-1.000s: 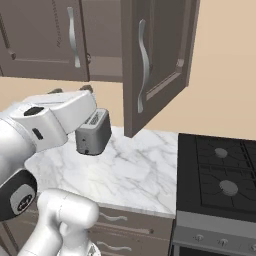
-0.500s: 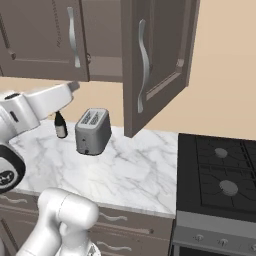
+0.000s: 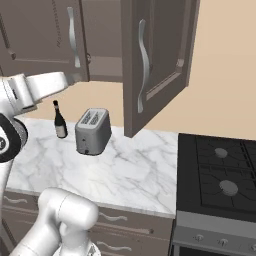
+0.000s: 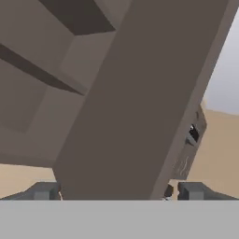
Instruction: Pick the bar soap and bar soap from the cabinet and place them on the counter.
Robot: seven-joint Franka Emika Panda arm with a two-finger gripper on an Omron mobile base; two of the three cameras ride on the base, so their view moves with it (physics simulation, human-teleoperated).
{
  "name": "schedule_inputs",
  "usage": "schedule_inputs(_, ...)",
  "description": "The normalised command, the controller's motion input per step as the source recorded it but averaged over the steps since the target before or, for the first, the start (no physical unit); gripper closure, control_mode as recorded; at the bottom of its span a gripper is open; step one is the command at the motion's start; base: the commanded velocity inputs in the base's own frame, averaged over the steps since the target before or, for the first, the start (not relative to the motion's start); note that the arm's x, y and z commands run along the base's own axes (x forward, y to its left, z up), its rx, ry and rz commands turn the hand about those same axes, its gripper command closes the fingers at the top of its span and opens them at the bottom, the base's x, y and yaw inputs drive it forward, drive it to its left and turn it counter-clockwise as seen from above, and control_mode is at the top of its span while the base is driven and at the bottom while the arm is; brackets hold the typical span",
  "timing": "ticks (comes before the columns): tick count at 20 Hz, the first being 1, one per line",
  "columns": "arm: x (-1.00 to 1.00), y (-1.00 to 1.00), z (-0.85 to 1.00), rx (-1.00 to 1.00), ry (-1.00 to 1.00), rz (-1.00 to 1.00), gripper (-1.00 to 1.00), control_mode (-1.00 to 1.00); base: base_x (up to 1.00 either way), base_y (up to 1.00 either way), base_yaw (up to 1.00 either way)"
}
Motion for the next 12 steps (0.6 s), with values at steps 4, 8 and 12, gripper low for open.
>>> schedule_inputs(4,0.4,0.0,0.0,0.0,0.06,-0.27,-1.0,-1.0,0.0,0.0,0.0)
schedule_inputs(8,0.39,-0.15,0.0,0.0,0.07,-0.26,-1.0,-1.0,0.0,0.0,0.0)
schedule_inputs(12,0.36,-0.34,0.0,0.0,0.09,-0.23,-1.0,-1.0,0.0,0.0,0.0)
